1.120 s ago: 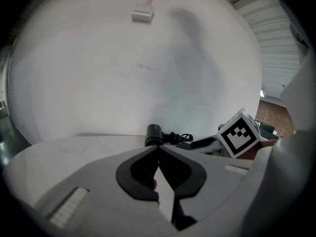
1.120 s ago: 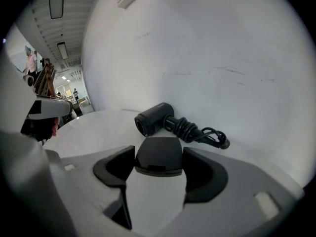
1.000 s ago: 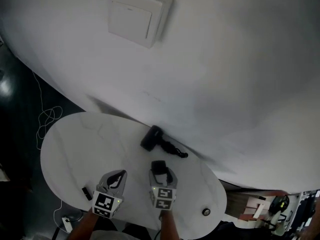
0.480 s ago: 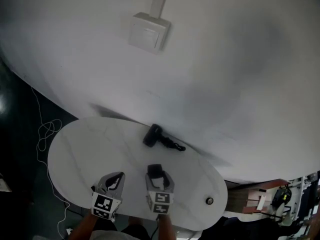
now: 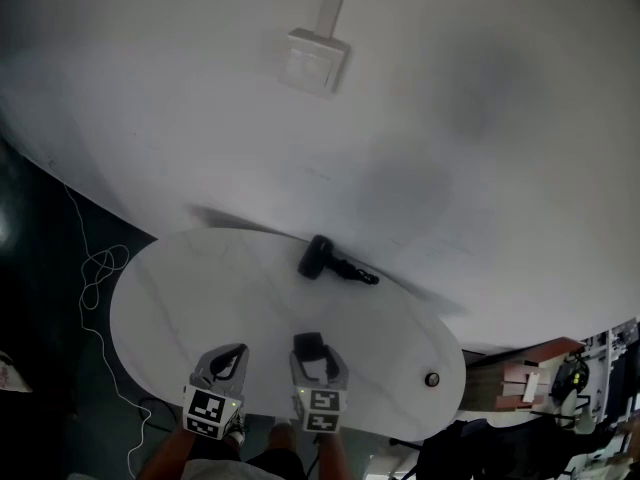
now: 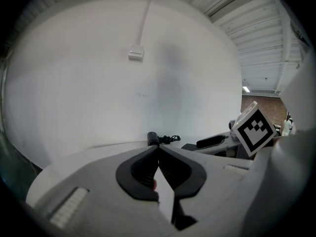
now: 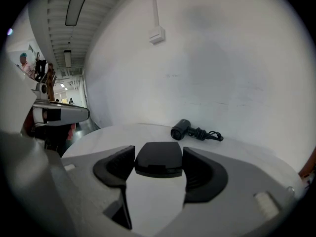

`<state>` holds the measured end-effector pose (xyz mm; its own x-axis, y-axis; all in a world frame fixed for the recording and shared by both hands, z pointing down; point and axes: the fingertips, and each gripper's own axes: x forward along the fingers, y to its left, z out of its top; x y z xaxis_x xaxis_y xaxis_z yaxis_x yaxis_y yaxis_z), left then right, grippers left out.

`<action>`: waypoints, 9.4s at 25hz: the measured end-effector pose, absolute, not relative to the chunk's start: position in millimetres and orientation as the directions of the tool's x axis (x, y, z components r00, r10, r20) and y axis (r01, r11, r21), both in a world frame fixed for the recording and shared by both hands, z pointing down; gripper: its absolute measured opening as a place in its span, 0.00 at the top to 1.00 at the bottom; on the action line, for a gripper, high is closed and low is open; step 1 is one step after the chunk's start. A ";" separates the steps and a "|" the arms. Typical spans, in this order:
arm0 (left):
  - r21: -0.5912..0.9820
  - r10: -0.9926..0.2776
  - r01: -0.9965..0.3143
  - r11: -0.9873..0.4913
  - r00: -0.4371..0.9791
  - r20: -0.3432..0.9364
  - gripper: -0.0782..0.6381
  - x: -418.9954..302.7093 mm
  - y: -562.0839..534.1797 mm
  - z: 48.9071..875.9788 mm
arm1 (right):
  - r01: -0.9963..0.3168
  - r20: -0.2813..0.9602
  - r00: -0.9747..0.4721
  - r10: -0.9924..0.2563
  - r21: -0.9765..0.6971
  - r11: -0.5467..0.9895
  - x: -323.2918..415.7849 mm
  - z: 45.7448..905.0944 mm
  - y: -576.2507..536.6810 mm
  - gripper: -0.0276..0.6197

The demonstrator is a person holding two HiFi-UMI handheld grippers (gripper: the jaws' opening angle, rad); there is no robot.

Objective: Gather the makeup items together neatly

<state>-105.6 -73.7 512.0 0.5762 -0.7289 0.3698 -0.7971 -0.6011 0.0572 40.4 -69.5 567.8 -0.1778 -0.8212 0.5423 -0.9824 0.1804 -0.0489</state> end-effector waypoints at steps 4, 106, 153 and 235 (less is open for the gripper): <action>0.054 -0.728 -0.798 -0.600 0.572 0.378 0.88 -125.6 -59.0 520.3 | -0.981 0.546 -0.185 -0.817 -0.060 0.182 19.5 577.8 -53.6 0.48; 0.001 -0.722 -0.733 -0.680 0.670 0.173 0.88 -123.4 -24.7 413.8 | -0.998 0.316 -0.037 -0.948 0.035 0.050 19.5 460.8 10.5 0.93; 0.073 -0.240 -0.269 -0.960 0.931 0.273 0.88 247.4 65.2 470.4 | -0.856 0.441 0.475 -0.762 0.032 -0.515 364.7 515.6 185.3 0.95; 0.085 -0.729 -0.839 -0.538 0.513 0.453 0.88 36.2 -8.1 549.4 | -0.933 0.584 -0.320 -0.746 -0.060 0.354 155.5 608.5 4.4 0.63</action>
<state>36.2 -8.1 549.4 0.5133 -0.7286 0.4535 -0.8387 -0.5379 0.0852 155.5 4.4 608.5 -0.3200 -0.7457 0.5845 -0.9335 0.3536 -0.0600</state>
